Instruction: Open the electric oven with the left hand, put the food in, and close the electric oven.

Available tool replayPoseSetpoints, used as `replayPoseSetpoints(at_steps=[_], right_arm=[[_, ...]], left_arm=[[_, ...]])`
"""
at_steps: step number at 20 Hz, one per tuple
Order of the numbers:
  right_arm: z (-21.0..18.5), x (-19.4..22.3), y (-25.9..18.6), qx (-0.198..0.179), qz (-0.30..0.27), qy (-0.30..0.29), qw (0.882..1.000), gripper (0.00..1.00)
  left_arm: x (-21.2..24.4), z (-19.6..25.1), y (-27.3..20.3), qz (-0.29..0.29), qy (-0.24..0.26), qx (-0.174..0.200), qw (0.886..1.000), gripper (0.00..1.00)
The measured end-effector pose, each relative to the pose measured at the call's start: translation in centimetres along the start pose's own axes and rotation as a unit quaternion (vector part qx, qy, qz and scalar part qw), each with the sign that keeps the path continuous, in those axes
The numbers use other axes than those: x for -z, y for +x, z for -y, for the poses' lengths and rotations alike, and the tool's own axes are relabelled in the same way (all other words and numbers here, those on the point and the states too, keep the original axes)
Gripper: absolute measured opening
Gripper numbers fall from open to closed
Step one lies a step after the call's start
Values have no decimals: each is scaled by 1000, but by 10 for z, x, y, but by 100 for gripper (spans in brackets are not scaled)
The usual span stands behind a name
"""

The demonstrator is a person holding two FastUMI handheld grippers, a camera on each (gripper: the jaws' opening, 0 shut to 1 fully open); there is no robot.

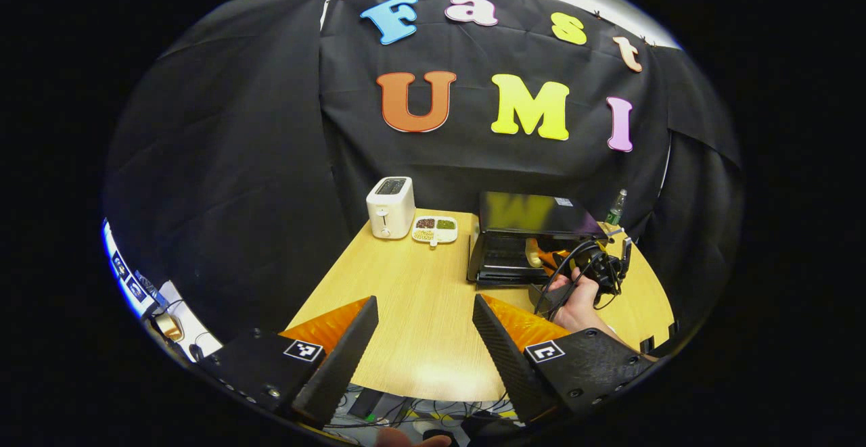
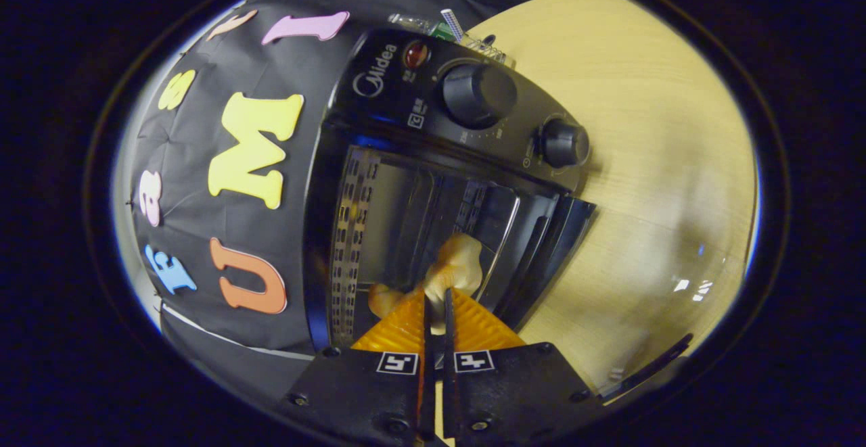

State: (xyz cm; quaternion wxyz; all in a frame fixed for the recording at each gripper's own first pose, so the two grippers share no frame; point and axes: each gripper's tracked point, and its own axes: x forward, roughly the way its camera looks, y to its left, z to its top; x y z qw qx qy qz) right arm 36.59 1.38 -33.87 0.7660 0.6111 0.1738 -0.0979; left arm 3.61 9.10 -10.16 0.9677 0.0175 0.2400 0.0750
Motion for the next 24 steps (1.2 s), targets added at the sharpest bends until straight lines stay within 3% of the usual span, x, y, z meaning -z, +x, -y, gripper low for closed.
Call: replayPoseSetpoints(at_steps=[7,9,11,14,18,21,24], right_arm=[[-7,-5,17,-4,18,-39,999,12],[-8,-1,15,-4,14,-53,999,20],[-8,3,10,-3,8,-70,998,31],[1,4,-9,16,9,-113,993,77],[10,-2,-46,38,14,-131,991,92],[16,-5,-82,48,1,-143,989,97],[30,-16,-126,78,5,-204,976,90]], left_arm=[[6,-3,-9,-1,-3,0,1000,93],[7,0,-9,-1,-9,4,1000,93],[7,3,-11,2,-12,9,1000,93],[4,8,-14,12,-13,18,1000,93],[3,14,-18,26,-26,37,999,93],[4,18,-18,39,-32,51,997,93],[13,28,-8,40,-28,72,996,93]])
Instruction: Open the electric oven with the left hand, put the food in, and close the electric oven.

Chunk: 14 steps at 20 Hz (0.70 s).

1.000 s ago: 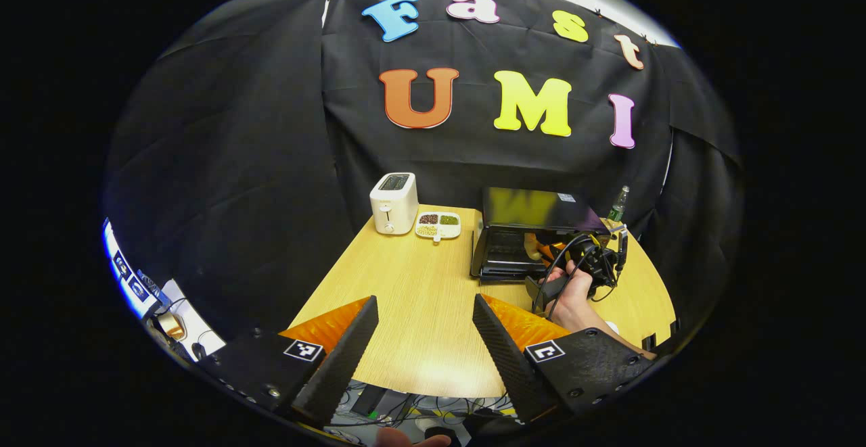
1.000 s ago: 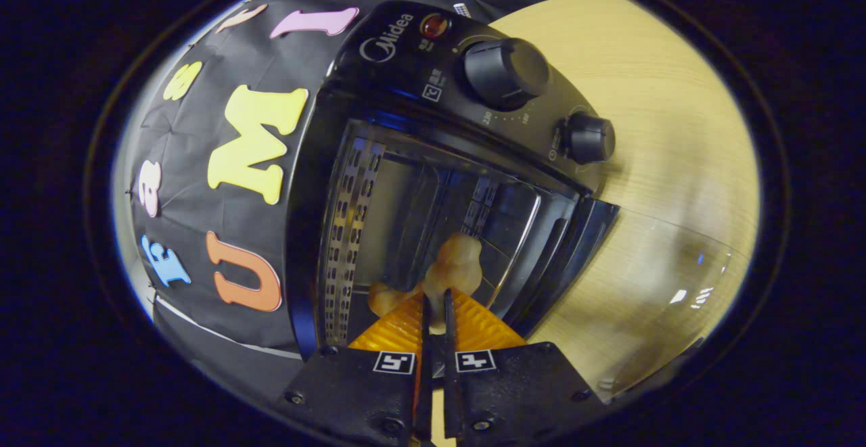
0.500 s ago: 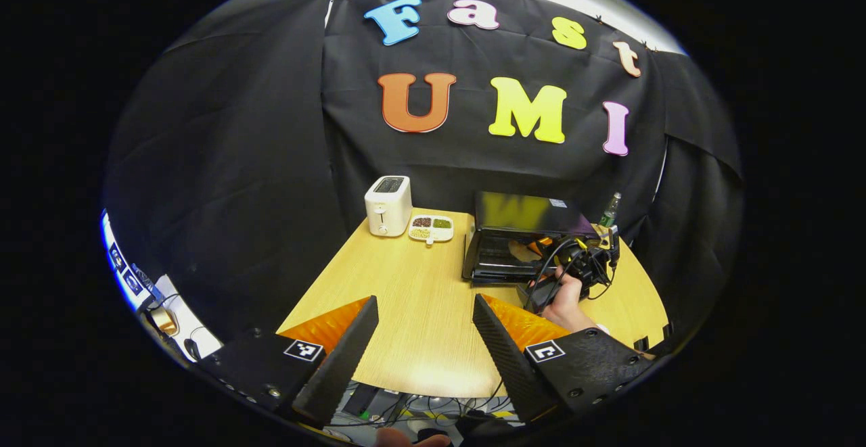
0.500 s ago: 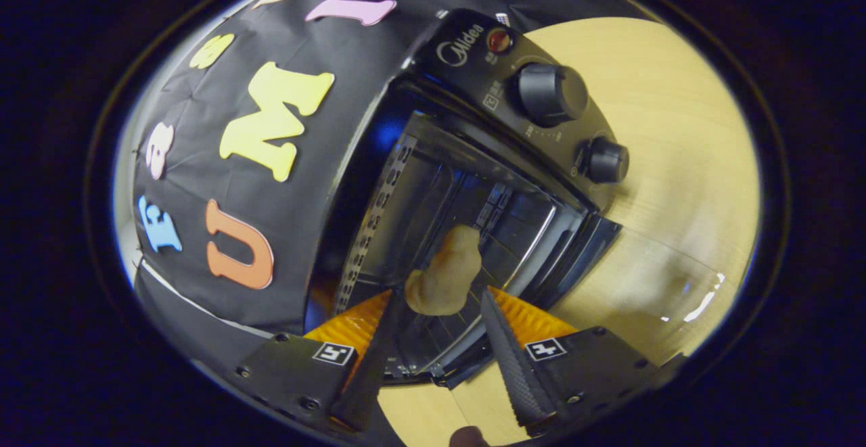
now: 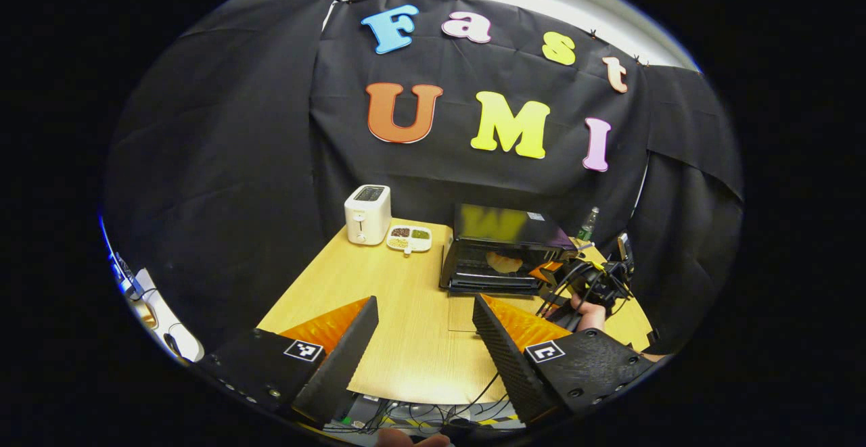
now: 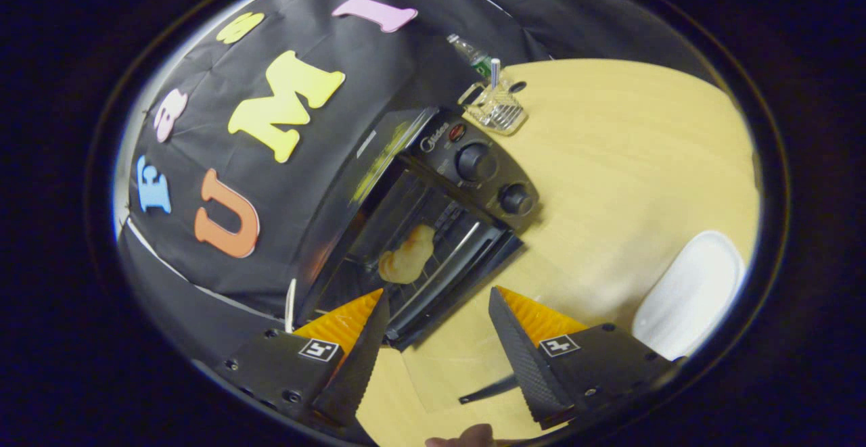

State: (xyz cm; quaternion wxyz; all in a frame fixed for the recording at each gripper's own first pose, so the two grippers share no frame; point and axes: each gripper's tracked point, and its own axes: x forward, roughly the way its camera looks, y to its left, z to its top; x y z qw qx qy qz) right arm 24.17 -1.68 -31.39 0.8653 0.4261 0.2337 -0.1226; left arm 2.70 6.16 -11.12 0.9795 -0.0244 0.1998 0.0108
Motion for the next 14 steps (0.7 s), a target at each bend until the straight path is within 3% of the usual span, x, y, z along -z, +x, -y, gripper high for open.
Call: replayPoseSetpoints(at_steps=[3,7,12,14], right_arm=[[20,2,-47,26,-13,-91,995,87],[44,-17,-112,55,26,-251,966,96],[59,-31,-176,68,56,-352,932,96],[70,-32,-193,73,55,-368,925,96]], left_arm=[[22,19,16,-13,2,33,999,93],[49,46,37,-23,12,67,997,93],[89,77,69,-58,8,76,995,93],[103,89,77,-71,-5,79,994,93]])
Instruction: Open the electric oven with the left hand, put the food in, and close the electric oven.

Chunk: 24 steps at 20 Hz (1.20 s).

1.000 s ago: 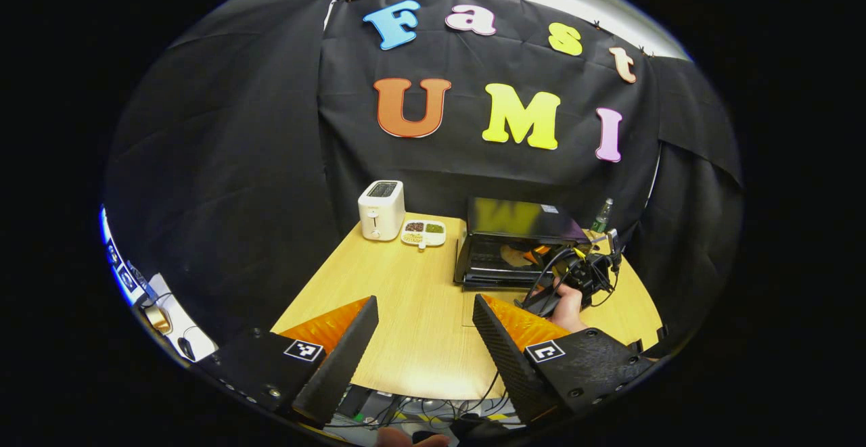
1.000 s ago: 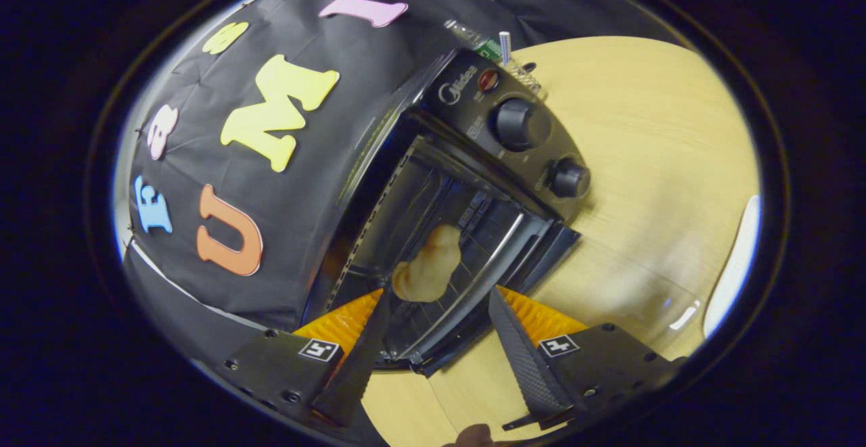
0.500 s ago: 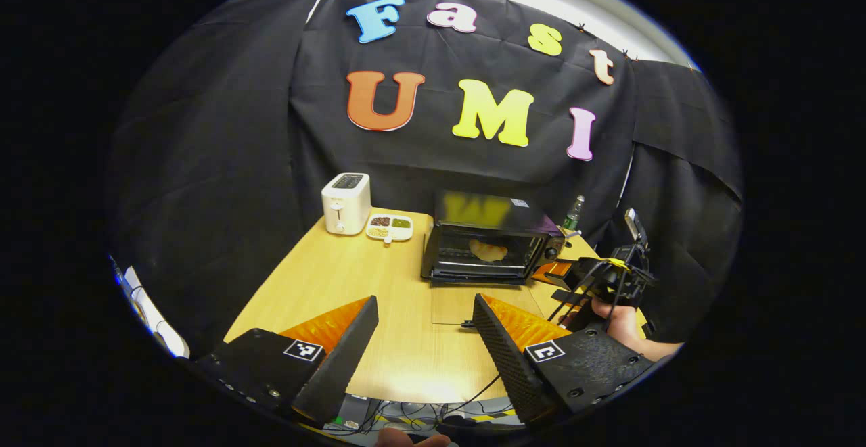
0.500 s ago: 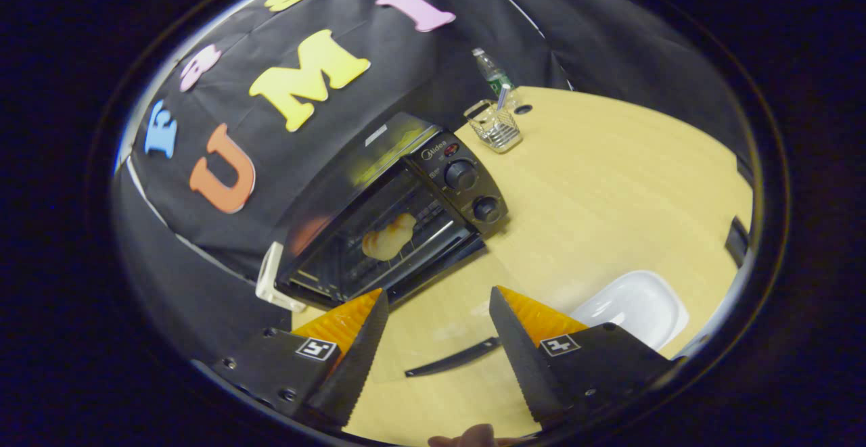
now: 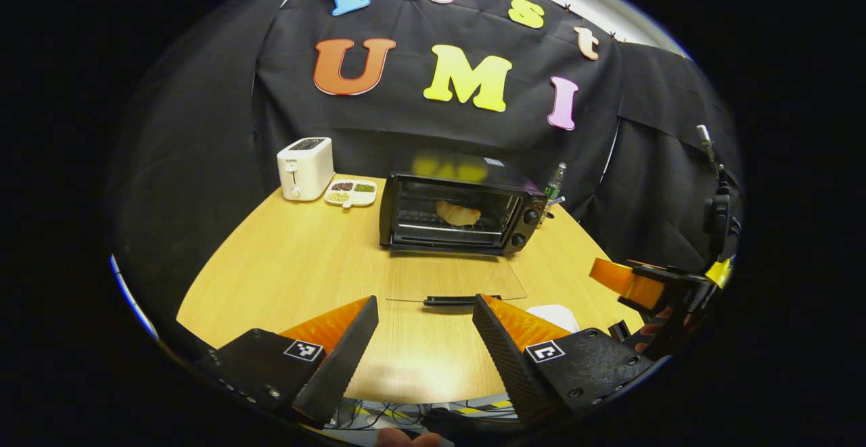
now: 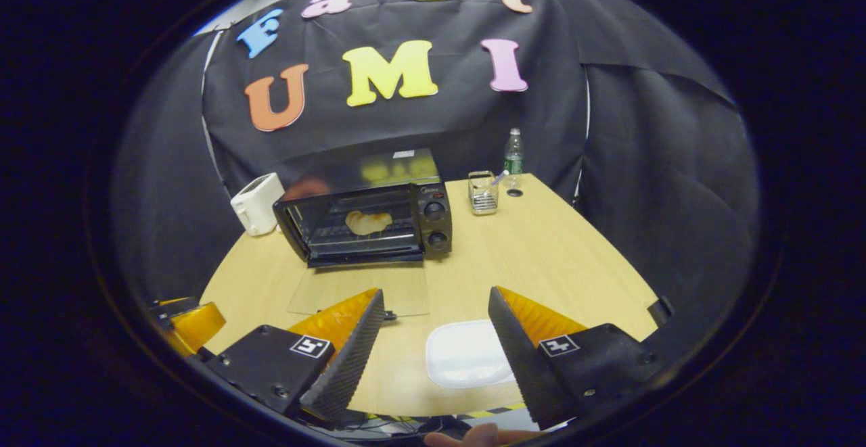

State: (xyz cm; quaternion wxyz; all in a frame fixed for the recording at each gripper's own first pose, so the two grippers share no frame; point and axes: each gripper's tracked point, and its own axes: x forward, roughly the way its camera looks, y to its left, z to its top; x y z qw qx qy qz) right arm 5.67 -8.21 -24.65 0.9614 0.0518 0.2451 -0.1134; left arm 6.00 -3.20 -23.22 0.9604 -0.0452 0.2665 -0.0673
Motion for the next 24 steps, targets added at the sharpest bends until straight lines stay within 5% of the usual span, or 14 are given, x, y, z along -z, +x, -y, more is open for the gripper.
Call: replayPoseSetpoints(at_steps=[10,24], right_arm=[[57,8,-36,41,-17,-12,999,96],[94,17,-19,52,-56,2,997,96]], left_arm=[[87,56,97,-57,6,24,998,95],[121,46,178,-105,41,-26,993,95]])
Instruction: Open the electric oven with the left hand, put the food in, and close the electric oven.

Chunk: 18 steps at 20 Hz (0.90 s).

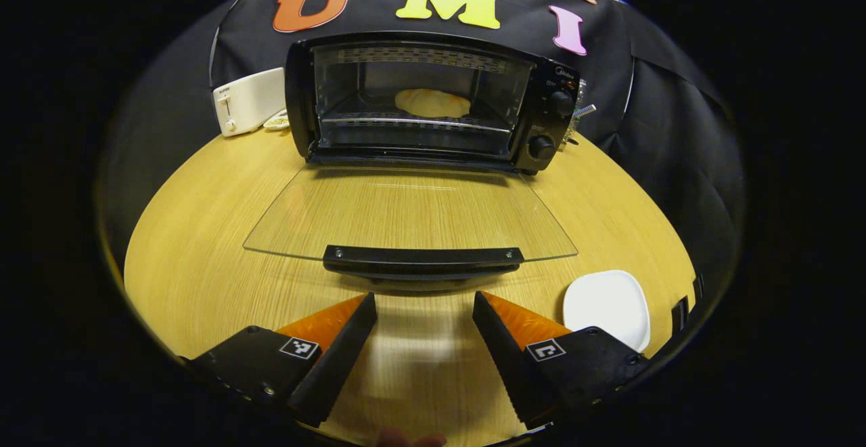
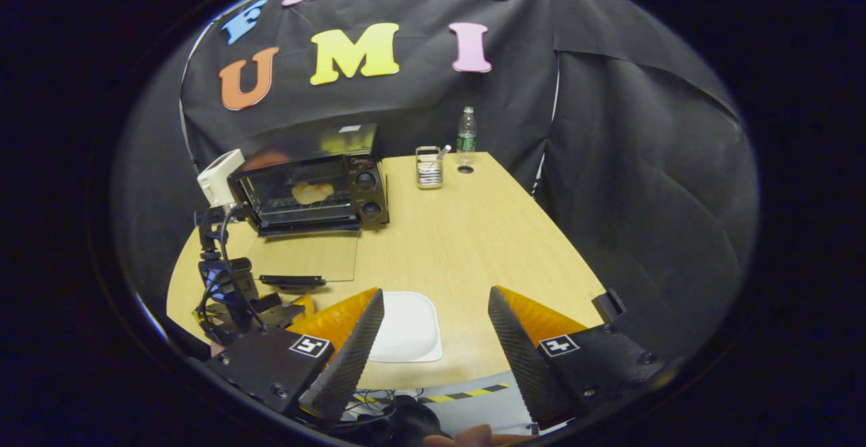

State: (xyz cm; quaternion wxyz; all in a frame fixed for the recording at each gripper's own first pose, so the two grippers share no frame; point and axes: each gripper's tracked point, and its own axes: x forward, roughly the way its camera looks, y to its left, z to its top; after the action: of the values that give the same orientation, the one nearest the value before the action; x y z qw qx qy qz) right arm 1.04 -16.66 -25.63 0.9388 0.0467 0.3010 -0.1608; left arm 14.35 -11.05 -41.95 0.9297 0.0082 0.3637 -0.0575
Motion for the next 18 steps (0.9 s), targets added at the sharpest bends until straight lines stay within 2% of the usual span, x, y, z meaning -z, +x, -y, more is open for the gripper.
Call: replayPoseSetpoints(at_steps=[5,10,14,18], right_arm=[[2,-4,-2,-2,2,2,1000,96],[6,-11,-1,-3,10,12,1000,96],[0,-14,-5,-12,16,20,1000,96],[2,-29,-16,-15,37,25,999,96]], left_arm=[[-8,0,2,8,6,-11,1000,95],[-33,3,-20,35,11,-13,999,95],[-77,4,-36,80,11,-7,997,95],[-148,-1,-44,142,18,-13,990,95]])
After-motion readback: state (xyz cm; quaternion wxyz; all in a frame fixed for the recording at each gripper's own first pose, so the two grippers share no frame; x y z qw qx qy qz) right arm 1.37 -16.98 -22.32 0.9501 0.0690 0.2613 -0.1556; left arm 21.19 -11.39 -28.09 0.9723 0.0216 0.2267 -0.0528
